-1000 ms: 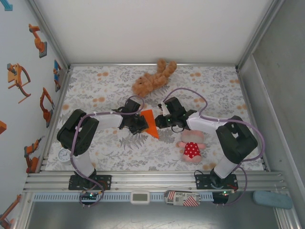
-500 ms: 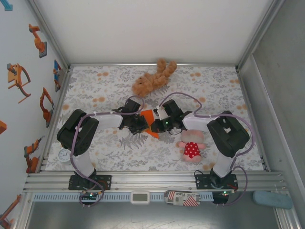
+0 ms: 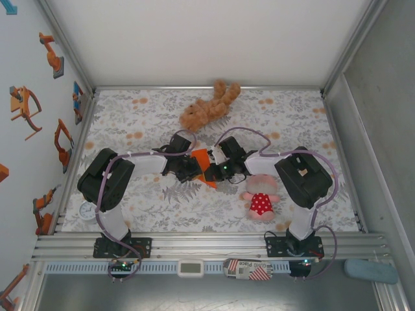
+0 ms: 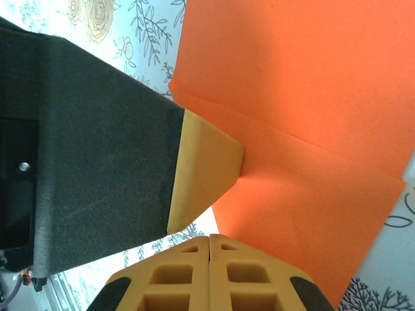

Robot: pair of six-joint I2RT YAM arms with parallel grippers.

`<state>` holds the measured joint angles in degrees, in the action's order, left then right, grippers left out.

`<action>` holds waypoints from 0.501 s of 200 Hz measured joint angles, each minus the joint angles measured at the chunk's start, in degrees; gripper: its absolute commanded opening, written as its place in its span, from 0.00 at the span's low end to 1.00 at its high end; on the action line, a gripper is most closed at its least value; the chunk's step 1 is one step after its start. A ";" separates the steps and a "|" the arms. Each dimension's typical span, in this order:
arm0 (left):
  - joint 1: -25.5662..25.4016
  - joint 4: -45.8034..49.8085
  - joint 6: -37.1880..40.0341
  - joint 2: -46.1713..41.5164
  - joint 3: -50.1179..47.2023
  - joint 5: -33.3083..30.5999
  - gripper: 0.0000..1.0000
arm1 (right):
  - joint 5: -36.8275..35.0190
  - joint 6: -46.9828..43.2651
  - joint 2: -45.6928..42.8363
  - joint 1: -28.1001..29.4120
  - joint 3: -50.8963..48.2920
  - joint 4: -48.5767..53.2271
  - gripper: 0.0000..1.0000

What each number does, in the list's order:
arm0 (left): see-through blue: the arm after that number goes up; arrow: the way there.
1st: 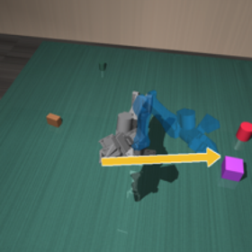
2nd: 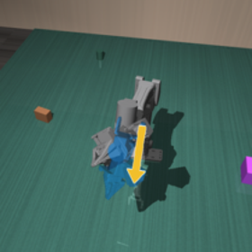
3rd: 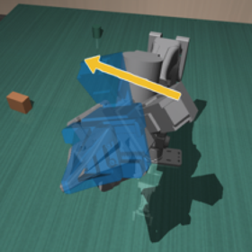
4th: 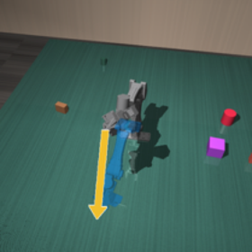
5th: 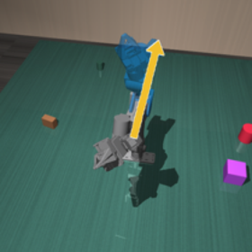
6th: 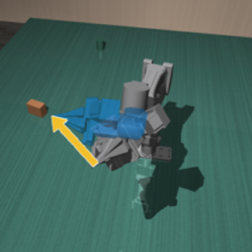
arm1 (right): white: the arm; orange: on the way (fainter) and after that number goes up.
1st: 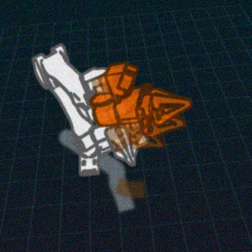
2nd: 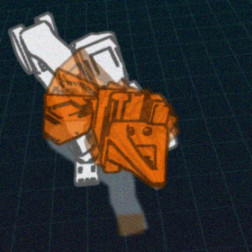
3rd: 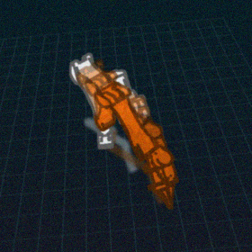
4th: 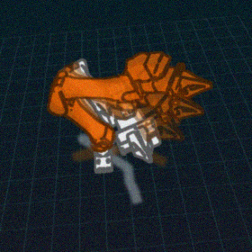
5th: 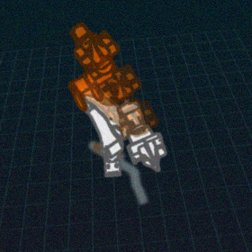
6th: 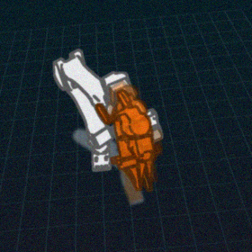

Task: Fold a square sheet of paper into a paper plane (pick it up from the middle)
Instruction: Third fold the triangle at the center of the table.

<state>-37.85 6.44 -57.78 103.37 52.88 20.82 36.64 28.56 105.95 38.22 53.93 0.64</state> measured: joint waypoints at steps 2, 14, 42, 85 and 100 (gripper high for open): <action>0.00 0.00 0.00 0.00 0.00 0.00 0.11 | 0.02 -0.07 0.02 0.00 0.00 0.04 0.00; 0.00 0.02 0.00 0.00 0.02 0.02 0.11 | 0.00 -0.17 0.17 0.00 0.04 0.42 0.00; 0.00 0.07 0.00 0.02 0.02 0.02 0.11 | 0.00 -0.98 0.63 0.00 0.20 1.31 0.00; 0.00 0.44 0.00 0.20 0.31 0.09 0.12 | 0.00 -1.84 1.33 0.00 0.37 2.14 0.00; 0.00 0.52 0.00 0.24 0.35 0.13 0.11 | 0.00 -2.21 1.75 0.00 0.55 2.36 0.00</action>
<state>-37.85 6.96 -57.78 103.61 53.23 20.95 36.64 26.35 107.70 38.22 54.48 3.01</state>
